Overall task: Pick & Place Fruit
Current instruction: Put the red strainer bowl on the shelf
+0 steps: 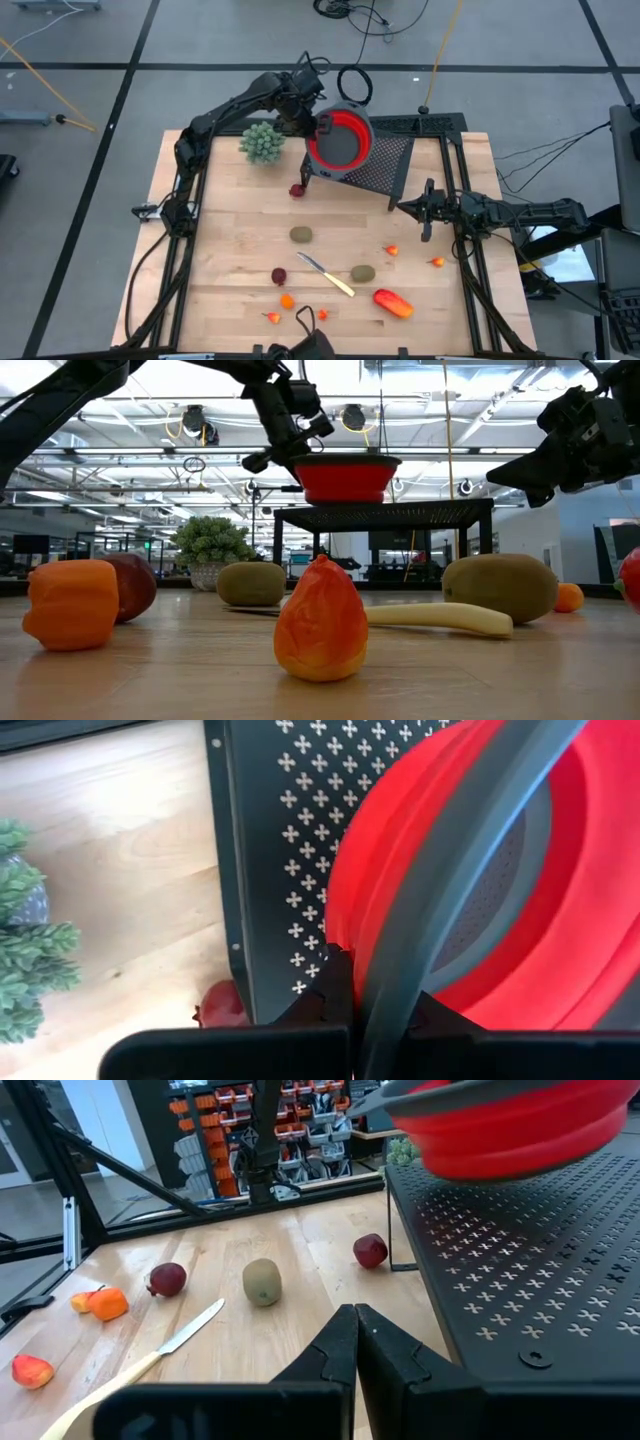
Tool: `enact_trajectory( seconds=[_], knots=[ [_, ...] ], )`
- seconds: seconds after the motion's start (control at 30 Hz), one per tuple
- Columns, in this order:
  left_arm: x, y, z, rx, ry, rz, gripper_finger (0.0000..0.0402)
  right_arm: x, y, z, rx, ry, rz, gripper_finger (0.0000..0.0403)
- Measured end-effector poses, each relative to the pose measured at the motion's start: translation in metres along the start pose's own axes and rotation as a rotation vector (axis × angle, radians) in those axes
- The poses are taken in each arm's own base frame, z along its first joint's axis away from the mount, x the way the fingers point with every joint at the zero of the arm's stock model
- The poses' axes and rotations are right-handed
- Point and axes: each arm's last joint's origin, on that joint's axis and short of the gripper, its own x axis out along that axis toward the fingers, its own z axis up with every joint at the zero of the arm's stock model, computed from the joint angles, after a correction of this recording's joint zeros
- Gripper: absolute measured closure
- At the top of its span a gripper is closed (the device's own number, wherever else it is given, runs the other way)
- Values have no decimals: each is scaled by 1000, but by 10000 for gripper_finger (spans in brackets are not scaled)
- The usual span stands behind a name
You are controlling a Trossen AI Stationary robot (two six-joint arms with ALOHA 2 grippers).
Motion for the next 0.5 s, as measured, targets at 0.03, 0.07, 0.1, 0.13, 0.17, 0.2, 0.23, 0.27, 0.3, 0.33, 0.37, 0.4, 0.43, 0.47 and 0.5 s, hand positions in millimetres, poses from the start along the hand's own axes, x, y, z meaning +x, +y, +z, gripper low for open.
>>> enact_trajectory(
  seconds=[0.03, 0.07, 0.1, 0.13, 0.17, 0.2, 0.23, 0.27, 0.3, 0.33, 0.37, 0.4, 0.43, 0.47, 0.5],
  knots=[
    [1, 1, 1, 0, 1, 2, 401, 0, 0, 0, 0, 0, 0, 403],
    [3, 1, 1, 3, 5, 3, 401, 0, 0, 0, 0, 0, 0, 403],
    [4, 1, 2, 6, 11, 1, 401, 0, 0, 0, 0, 1, 0, 403],
    [6, 3, 3, 9, 18, 1, 401, 0, 0, 0, 0, 1, 0, 403],
    [9, 3, 4, 13, 28, -8, 401, 0, 0, 0, 0, 1, 0, 403],
    [10, 2, 5, 17, 35, -27, 401, 0, 0, 0, 0, 1, 0, 403],
    [12, 2, 6, 17, 35, -36, 401, 0, 0, 0, 0, 1, 0, 403],
    [12, 2, 7, 16, 34, -37, 401, 0, 0, 0, 0, 1, 0, 403],
    [12, 2, 7, 16, 33, -38, 401, 0, 0, 0, 0, 1, 0, 403],
    [12, 2, 7, 16, 32, -40, 401, 0, 0, 0, 0, 1, 0, 403],
    [11, 2, 7, 16, 31, -41, 401, 0, 0, 0, 0, 1, 0, 403],
    [11, 2, 6, 16, 32, -39, 401, 0, 0, 0, 0, 1, -1, 403],
    [11, 2, 6, 15, 36, -34, 401, 0, 0, 0, -1, 1, -1, 403],
    [11, 3, 6, 15, 41, -30, 401, 0, 0, 0, -1, 1, -1, 403],
    [11, 3, 6, 14, 42, -28, 401, 0, 0, 0, 0, 1, -1, 403]
  ],
)
